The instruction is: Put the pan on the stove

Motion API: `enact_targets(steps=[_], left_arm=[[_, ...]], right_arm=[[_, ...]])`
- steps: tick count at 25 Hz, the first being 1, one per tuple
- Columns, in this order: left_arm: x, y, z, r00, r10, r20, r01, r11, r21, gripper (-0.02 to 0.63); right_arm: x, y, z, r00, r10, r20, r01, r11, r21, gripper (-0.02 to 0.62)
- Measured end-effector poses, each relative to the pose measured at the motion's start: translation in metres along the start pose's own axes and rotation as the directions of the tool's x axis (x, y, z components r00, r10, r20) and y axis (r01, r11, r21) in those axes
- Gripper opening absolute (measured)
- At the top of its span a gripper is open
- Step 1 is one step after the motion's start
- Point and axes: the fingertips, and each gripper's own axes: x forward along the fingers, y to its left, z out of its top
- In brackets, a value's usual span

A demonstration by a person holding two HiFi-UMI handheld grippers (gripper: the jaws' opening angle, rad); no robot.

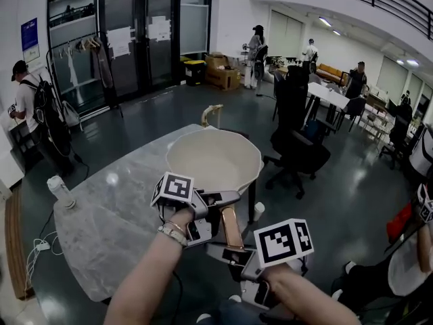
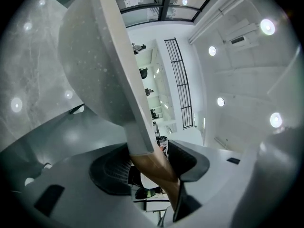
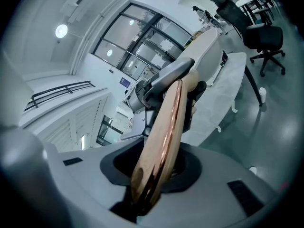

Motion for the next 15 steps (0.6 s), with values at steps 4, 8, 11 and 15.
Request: enact_targets(steps=[4, 8, 11, 15], left_arm=[[0.018, 0.000, 0.029, 1.000, -0.001, 0.028, 0.001, 1.000, -0.008, 0.247], [0.035, -0.003, 0.060, 0.998, 0.011, 0.062, -0.010, 1.000, -0.015, 0.247], [0.048, -0.001, 0.077, 0.996, 0.022, 0.084, -0.021, 1.000, -0.013, 0.247], [0.059, 0.003, 0.097, 0.993, 0.035, 0.117, -0.035, 0.999, -0.004, 0.247]], right_arm=[[-0.004, -0.012, 0.031, 1.000, 0.007, -0.017, -0.007, 1.000, -0.008, 0.118], [-0.010, -0.022, 0.064, 0.999, 0.022, -0.047, -0.023, 1.000, -0.018, 0.118], [-0.014, -0.033, 0.082, 0.997, 0.036, -0.064, -0.038, 0.999, -0.030, 0.118], [-0.017, -0.045, 0.102, 0.995, 0.053, -0.089, -0.057, 0.997, -0.051, 0.118]])
